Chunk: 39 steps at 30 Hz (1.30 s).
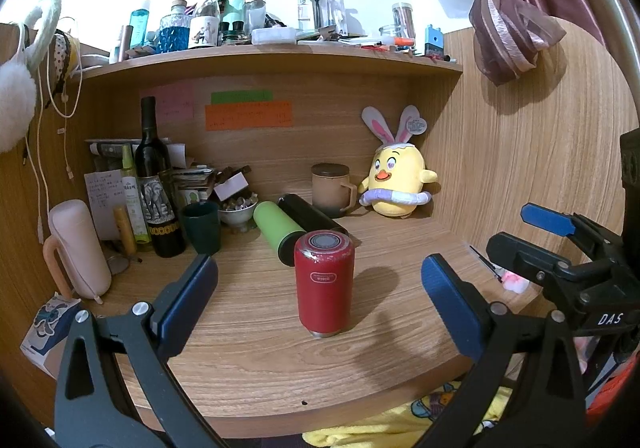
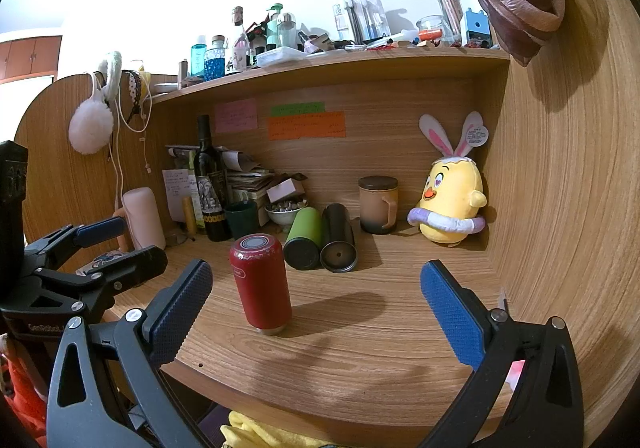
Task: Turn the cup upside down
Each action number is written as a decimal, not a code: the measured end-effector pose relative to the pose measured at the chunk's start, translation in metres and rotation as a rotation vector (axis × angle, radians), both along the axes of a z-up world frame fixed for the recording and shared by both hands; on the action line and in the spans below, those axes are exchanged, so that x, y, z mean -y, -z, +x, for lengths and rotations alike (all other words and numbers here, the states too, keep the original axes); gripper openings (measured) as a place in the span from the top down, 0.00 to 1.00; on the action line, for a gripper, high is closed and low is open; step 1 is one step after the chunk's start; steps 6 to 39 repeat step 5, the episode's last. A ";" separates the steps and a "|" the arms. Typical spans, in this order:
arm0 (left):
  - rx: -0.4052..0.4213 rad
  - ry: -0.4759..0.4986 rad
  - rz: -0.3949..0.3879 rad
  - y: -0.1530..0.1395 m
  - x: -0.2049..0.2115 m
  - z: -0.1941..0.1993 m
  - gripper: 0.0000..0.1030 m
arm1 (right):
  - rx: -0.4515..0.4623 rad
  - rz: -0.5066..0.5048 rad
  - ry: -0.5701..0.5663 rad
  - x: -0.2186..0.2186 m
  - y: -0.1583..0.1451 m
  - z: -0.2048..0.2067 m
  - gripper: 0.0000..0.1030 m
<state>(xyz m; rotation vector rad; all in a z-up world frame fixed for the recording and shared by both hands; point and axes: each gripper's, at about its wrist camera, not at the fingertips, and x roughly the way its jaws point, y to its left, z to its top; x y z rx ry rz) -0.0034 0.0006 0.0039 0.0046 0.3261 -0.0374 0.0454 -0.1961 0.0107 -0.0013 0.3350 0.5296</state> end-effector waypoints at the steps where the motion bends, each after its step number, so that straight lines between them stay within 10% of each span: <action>1: -0.001 0.001 -0.001 0.000 0.000 0.000 0.00 | 0.000 0.000 -0.001 0.000 0.000 0.000 0.00; 39: -0.008 0.007 -0.004 0.001 -0.001 0.001 0.00 | 0.001 -0.001 0.001 0.000 0.000 0.000 0.00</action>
